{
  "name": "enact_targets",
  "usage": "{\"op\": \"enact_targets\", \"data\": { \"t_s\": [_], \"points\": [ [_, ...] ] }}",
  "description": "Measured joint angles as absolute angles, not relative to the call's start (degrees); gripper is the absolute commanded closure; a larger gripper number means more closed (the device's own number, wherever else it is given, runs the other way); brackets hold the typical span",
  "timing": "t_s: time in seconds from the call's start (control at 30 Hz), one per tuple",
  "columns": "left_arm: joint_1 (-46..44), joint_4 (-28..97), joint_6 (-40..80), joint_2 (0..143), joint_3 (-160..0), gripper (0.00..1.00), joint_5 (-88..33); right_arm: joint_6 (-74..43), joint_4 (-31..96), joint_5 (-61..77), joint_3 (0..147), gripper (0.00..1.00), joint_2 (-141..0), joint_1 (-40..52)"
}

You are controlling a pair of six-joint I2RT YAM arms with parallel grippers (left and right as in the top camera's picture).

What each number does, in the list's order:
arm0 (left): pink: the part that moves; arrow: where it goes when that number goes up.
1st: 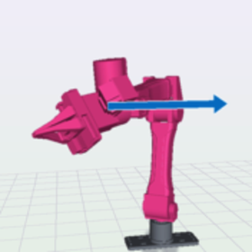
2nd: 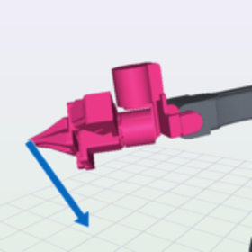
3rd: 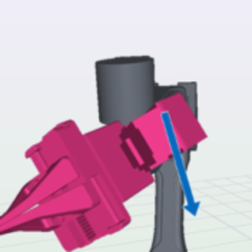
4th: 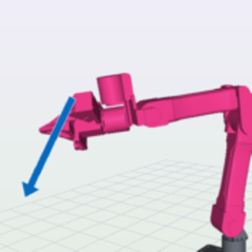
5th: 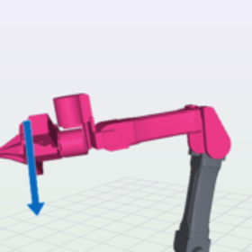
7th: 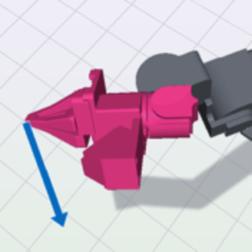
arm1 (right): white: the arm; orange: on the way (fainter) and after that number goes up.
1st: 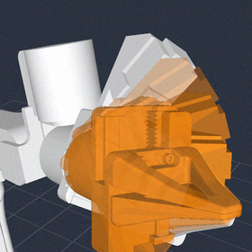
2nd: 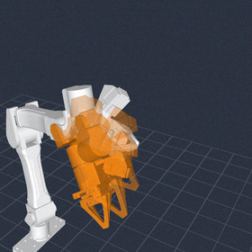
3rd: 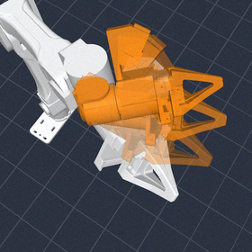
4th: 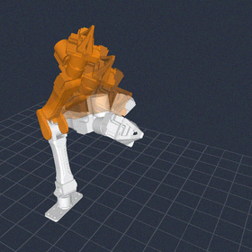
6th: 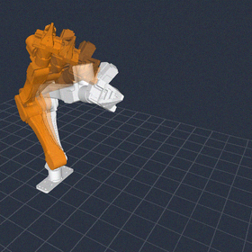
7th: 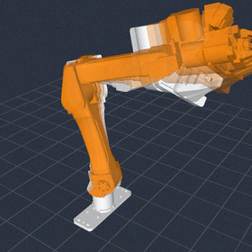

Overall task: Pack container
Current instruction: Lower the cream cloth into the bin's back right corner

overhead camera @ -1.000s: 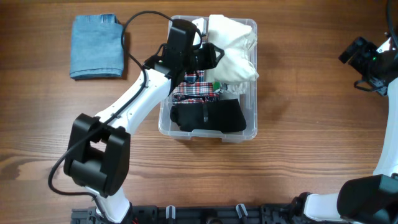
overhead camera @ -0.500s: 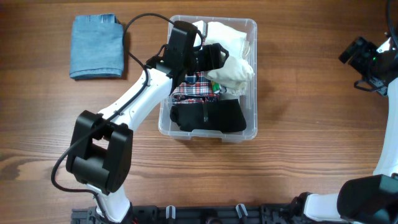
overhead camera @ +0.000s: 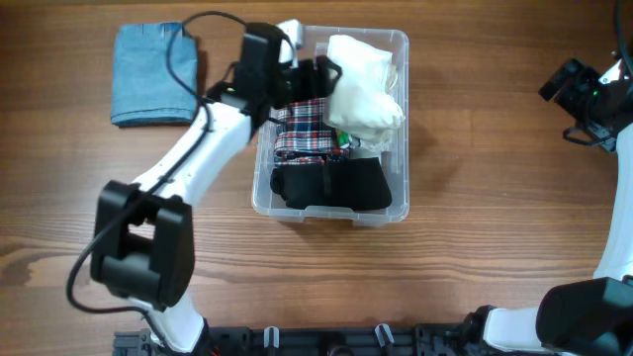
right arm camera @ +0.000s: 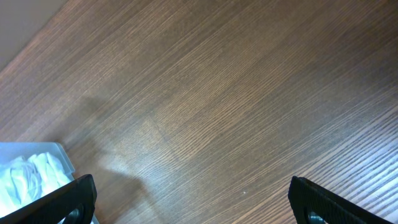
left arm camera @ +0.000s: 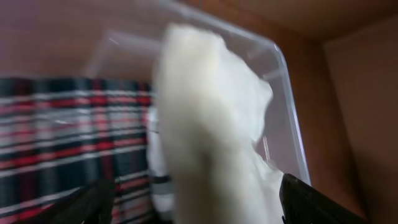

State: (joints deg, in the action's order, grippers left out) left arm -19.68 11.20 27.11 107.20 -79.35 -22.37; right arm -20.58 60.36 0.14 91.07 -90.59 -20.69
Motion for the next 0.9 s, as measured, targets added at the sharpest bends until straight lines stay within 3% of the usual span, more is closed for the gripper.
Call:
{"op": "enact_targets", "data": {
  "t_s": [0.1,0.13,0.17,0.27,0.37,0.6,0.9],
  "points": [
    [-16.51,11.86,27.05,104.86,-79.35,0.16,-22.39,-20.58,60.36,0.14,91.07,0.00,-90.56,-20.69],
    [-15.81,11.97,27.07,104.16,-79.35,0.21,-22.41,-20.58,60.36,0.14,91.07,0.00,-90.56,-20.69],
    [-15.29,11.97,27.05,103.35,-79.35,0.34,-22.59,-20.58,60.36,0.14,91.07,0.00,-90.56,-20.69],
    [-14.94,12.01,26.26,100.03,-79.35,0.60,-23.05,-20.58,60.38,0.14,91.07,0.00,-90.56,-20.69],
    [-14.98,12.80,25.23,95.42,-79.35,0.96,-23.55,-20.58,60.40,0.14,91.07,0.00,-90.59,-20.69],
    [-16.53,19.46,22.61,85.36,-80.27,0.96,-21.39,-20.58,60.38,0.14,91.07,0.00,-90.59,-20.69],
    [-27.38,25.41,17.21,85.27,-80.60,0.96,-4.01,-20.58,60.38,0.14,91.07,0.00,-90.59,-20.69]
  ]
}}
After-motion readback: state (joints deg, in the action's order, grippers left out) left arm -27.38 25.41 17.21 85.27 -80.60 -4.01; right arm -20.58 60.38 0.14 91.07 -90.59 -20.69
